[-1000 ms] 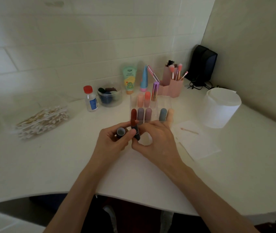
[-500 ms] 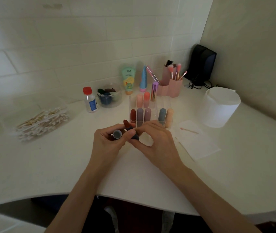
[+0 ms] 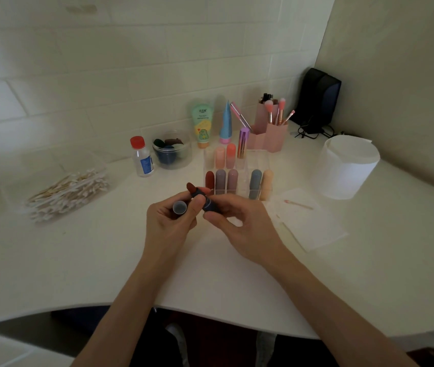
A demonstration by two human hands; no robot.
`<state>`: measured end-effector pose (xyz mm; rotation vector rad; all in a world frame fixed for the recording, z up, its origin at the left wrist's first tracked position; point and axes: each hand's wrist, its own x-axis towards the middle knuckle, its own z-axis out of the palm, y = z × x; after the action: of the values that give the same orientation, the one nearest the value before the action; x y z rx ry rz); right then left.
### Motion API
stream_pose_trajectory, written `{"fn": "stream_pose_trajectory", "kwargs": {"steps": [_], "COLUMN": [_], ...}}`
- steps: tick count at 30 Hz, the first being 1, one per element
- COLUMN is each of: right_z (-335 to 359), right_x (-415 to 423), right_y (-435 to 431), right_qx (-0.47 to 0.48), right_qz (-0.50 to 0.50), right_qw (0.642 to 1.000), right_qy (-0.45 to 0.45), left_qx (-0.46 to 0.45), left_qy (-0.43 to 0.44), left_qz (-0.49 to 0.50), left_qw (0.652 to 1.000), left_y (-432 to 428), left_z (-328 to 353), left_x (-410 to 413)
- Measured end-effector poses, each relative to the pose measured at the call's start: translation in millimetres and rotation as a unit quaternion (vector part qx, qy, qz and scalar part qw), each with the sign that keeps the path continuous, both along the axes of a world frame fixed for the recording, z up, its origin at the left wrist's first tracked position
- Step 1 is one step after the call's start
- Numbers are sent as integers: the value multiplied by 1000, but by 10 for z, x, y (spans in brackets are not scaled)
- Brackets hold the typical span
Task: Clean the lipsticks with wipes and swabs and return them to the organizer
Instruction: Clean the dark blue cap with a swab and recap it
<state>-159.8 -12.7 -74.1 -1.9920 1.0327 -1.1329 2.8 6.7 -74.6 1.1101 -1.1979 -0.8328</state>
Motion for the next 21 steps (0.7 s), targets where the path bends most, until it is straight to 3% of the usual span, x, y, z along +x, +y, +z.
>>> {"fn": "stream_pose_trajectory", "kwargs": {"steps": [4, 9, 11, 17, 21], "right_z": [-29, -19, -24, -89, -20], "right_x": [39, 46, 48, 74, 52], "right_y": [27, 6, 15, 46, 32], "right_qx": [-71, 47, 50, -169, 6], "right_qz": [-53, 93, 87, -81, 46], "right_qw": [996, 994, 995, 981, 999], "right_qy": [26, -13, -30, 42, -24], "left_qx": [6, 8, 2, -4, -5], "left_qy": [28, 59, 46, 42, 51], "left_qz": [0, -60, -39, 11, -14], "left_qw": [1000, 996, 998, 999, 999], "left_y": [18, 2, 23, 51, 60], "left_z": [9, 8, 26, 27, 55], "left_x": [-4, 71, 55, 8, 45]}}
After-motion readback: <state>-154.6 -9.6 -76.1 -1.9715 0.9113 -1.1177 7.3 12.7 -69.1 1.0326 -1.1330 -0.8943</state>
